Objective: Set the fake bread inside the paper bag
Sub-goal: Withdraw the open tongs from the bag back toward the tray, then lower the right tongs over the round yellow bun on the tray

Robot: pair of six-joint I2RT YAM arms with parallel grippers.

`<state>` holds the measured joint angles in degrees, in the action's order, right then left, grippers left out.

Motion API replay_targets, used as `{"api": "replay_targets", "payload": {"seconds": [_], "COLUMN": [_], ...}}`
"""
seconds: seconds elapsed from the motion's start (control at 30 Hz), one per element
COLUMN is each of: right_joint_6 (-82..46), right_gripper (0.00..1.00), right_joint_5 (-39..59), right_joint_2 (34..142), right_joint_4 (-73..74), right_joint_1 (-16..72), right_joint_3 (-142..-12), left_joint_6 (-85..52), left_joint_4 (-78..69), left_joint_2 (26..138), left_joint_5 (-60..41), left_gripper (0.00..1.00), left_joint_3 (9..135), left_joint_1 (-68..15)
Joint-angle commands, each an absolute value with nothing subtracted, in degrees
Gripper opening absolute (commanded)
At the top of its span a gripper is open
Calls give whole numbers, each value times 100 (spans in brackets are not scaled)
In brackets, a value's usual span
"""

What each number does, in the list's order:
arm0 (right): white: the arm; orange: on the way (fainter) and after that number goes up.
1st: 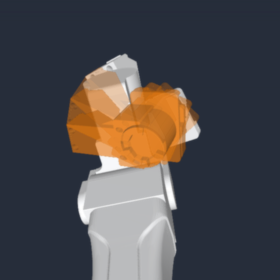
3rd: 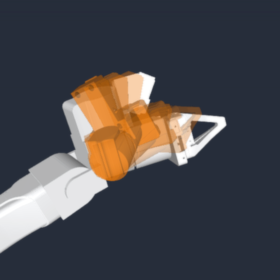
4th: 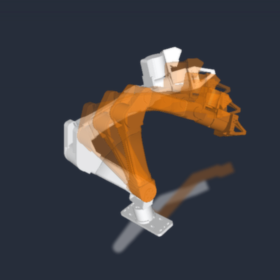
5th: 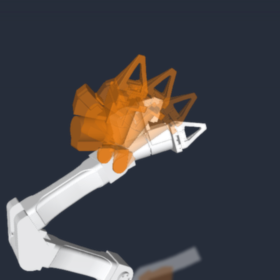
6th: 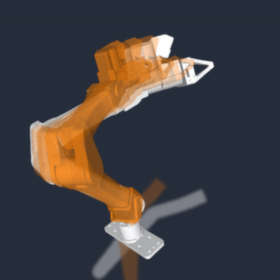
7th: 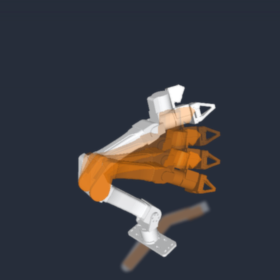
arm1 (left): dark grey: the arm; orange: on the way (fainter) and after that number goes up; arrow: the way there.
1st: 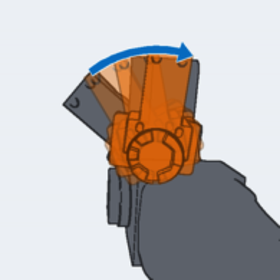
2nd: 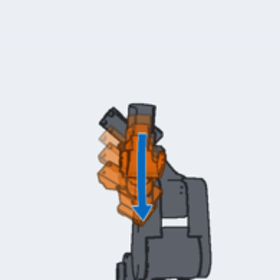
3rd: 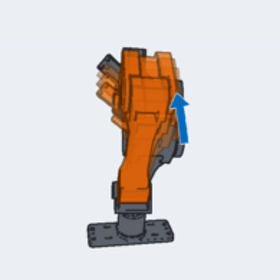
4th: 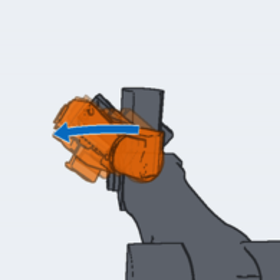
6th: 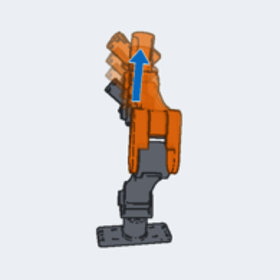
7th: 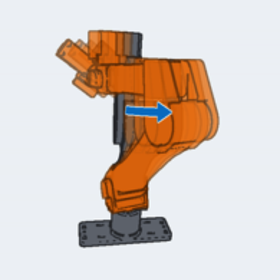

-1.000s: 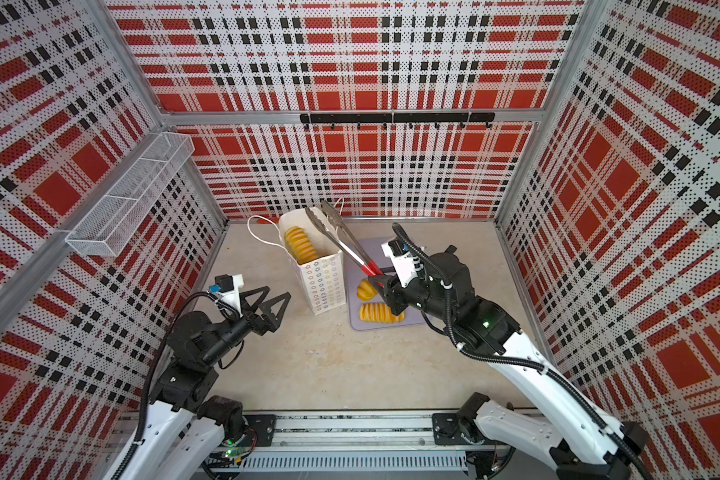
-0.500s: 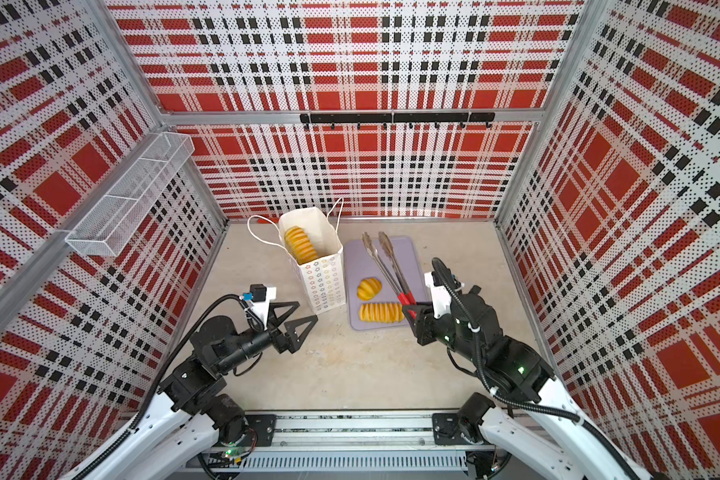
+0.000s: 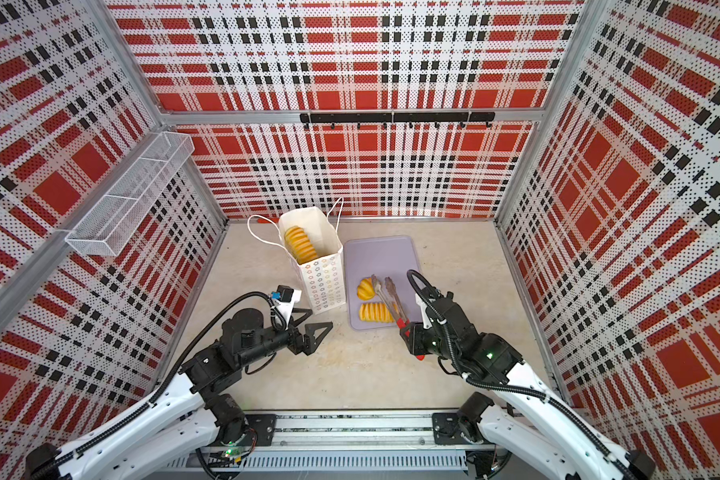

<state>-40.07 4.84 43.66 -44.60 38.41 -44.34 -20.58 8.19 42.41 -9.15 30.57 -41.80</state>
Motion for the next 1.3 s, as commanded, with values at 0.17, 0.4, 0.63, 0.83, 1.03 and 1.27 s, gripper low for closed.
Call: {"api": "replay_targets", "payload": {"seconds": [0.17, 0.4, 0.63, 0.83, 1.03, 1.27], "right_joint_6": [-3800, -3708, -3529, -3412, -3393, -3376], "right_gripper": [31, 32, 33, 33, 33, 34], "right_joint_5": [1371, 1595, 1644, 1670, 1740, 1704], "right_joint_2": [4688, 4886, 5197, 5404, 5555, 5649], "right_joint_4": [-3826, -3675, -3626, -3628, -3523, -3503], "right_joint_1": [3199, 2997, 2965, 2954, 2944, 2931], "right_joint_3": [-4269, -4210, -4293, -4315, -4324, -4363], "left_joint_6": [-1740, -1750, -1764, -1775, -1775, -1767], "left_joint_4": [1040, 1072, 1072, 1089, 1085, 1099], "left_joint_2": [4291, 4035, 4043, 4072, 4078, 4078], "left_joint_5": [-748, -682, -672, -623, -598, -584], "left_gripper": [98, 98, 98, 98, 98, 98], "left_joint_3": [3289, 3213, 3199, 3201, 3200, 3199], "left_joint_1": [-4236, -4236, -4245, -4271, -4271, -4271]}}
